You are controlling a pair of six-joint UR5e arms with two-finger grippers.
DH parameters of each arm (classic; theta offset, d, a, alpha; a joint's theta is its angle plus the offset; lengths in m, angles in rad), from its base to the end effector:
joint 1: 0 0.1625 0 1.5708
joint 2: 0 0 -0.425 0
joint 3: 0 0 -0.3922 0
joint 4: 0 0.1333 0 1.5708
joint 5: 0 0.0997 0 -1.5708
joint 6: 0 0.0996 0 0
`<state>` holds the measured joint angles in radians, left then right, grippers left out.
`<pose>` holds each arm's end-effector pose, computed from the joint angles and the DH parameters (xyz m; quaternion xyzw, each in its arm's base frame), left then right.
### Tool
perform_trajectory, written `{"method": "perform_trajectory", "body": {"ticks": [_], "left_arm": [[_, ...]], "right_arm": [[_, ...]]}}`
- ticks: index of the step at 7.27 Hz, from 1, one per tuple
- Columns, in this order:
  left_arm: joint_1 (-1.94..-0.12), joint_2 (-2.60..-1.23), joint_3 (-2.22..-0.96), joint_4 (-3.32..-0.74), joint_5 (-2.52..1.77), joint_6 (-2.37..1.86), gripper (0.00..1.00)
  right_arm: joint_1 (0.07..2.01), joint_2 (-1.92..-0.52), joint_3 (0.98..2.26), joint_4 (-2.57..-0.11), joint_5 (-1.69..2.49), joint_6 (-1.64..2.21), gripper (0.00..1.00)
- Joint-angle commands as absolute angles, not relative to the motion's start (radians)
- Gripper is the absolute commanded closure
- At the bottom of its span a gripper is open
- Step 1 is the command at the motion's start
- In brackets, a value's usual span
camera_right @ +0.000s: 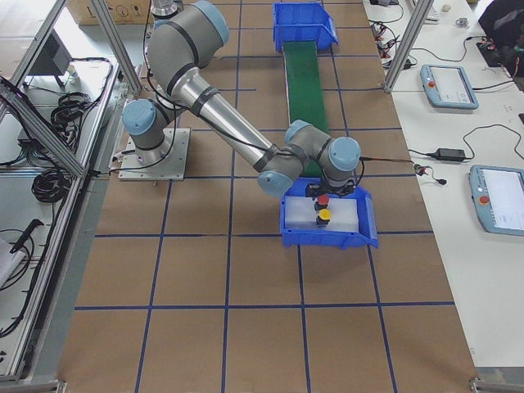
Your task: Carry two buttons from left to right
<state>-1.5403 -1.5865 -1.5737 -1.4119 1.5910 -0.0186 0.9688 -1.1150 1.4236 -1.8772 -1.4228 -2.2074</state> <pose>-0.1156 -0.5152 0.4955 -0.0252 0.9972 -0.0700 0.0105 -0.2519 -0.6280 0.3263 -0.7172 0.6929 -0.0727 0.0133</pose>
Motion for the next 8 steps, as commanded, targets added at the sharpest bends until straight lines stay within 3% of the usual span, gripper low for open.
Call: {"method": "perform_trajectory", "body": {"ticks": [1,4,8], "left_arm": [[-1.540,-1.577,-1.585,-1.425,1.597,-0.015,0.00],[-1.540,-1.559,-1.644,-1.422,1.588,-0.023,0.00],[-1.543,-1.566,-1.620,-1.502,1.601,-0.022,0.00]], "right_arm": [[1.018,-1.265,1.420,-1.772,-1.427,-1.970,0.00],[1.229,-1.391,1.419,-1.577,-1.433,-1.558,0.00],[1.562,-1.433,1.417,-1.595,-1.436,-0.905,0.00]]}}
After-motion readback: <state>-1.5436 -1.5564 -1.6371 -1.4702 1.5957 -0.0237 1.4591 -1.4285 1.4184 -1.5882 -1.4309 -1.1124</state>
